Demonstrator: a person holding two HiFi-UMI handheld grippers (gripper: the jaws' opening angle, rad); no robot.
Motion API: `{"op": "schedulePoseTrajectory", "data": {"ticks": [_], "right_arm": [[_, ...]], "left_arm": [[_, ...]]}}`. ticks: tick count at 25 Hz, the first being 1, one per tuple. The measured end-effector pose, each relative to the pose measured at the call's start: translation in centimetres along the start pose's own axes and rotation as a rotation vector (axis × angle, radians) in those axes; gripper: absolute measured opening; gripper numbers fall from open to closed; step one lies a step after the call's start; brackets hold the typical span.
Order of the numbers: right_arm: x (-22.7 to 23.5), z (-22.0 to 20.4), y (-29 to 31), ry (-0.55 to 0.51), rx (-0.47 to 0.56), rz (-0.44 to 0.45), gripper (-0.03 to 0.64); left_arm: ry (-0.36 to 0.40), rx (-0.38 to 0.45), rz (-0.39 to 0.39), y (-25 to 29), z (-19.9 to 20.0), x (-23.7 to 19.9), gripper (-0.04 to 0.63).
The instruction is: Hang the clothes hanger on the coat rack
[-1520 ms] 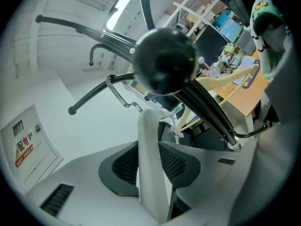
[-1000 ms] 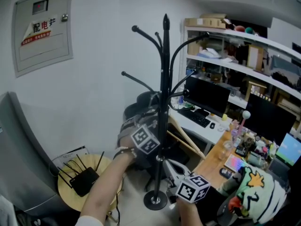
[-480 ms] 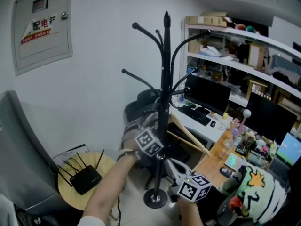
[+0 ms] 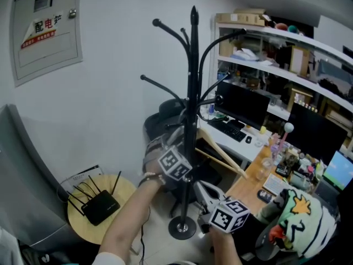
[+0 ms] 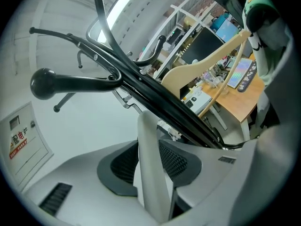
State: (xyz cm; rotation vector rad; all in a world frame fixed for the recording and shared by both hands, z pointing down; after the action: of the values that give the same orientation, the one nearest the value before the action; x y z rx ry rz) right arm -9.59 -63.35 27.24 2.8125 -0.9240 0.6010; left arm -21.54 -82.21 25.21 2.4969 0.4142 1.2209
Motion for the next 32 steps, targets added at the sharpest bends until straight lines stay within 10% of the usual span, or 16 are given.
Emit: {"op": "schedulePoseTrajectory", "data": {"ticks": [17,25,32], "right_arm": [[-1.6,-0.7,0.9,-0.025,-0.025,-0.023,0.008],[-3.1,-0.7,1.5,-0.105,-0.041,-0.095,0.009],[-5.2,-1.6,0.8,-0.168,-0.044,-0.171,0.008]], "left_arm": [[-0.105,0.167,-0.098,-1.9,-0.2,1.1,0.187],[-0.488,0.447,-0.193,-9.4,-3.0,1.4,0.183],[-0.747,0.611,-0.239,-15.3,-9.6,3.2,0.021]]}}
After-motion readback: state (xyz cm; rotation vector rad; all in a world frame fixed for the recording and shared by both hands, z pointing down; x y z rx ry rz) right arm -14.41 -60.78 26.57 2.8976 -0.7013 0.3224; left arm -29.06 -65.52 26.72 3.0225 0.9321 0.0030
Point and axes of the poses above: the fingertips, and each gripper's own axes: y forward along the fingers, x to its right, z out of its top, the point moved 1 cm from there along -y, backward along the fingers, and after that the axes turned 14 degrees about -z, right-handed, at the moved point
